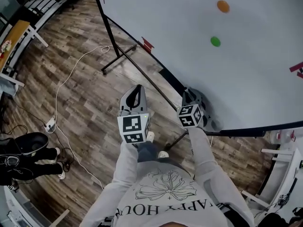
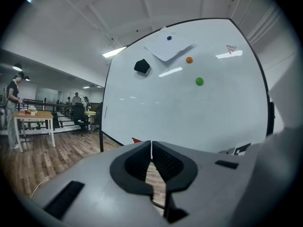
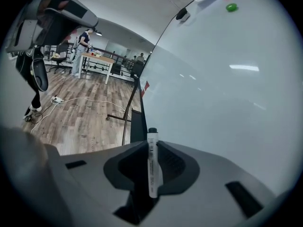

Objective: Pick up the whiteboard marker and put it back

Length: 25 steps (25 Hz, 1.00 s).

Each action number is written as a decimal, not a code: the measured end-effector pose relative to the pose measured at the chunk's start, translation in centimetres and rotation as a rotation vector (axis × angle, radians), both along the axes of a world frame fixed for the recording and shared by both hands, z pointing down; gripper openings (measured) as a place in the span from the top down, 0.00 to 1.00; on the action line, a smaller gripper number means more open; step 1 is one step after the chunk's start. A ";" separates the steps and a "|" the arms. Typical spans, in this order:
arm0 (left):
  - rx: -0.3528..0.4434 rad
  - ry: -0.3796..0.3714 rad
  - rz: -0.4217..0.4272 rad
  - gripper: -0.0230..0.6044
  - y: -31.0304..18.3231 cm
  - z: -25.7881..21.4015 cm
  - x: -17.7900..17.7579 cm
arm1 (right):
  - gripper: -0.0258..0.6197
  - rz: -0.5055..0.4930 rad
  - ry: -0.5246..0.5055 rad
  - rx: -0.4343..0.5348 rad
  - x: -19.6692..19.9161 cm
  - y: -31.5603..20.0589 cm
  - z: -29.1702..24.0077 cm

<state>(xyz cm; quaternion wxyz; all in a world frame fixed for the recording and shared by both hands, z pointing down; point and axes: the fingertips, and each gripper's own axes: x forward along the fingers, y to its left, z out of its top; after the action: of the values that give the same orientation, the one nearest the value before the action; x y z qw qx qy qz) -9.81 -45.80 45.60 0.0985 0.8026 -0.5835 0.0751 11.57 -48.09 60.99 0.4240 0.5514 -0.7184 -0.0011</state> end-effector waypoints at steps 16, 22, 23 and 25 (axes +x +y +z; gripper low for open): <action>0.008 -0.005 -0.023 0.95 0.5 -0.3 -0.7 | 0.82 0.044 -0.171 0.053 -0.3 0.1 -1.5; 0.038 -0.004 -0.012 0.95 0.5 -1.5 0.6 | 0.86 0.104 -0.339 0.164 -0.3 0.6 -6.5; 0.046 -0.004 -0.009 0.95 0.5 -1.8 0.9 | 0.87 0.113 -0.361 0.190 -0.3 0.8 -7.6; 0.063 -0.002 -0.003 0.95 0.5 -2.4 1.4 | 0.88 0.126 -0.394 0.241 -0.1 1.0 -9.7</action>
<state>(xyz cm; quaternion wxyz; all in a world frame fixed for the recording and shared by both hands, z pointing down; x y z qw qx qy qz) -8.40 -45.27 43.19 0.0725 0.8043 -0.5869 0.0574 11.42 -47.07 51.32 0.2058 0.6316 -0.7460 0.0472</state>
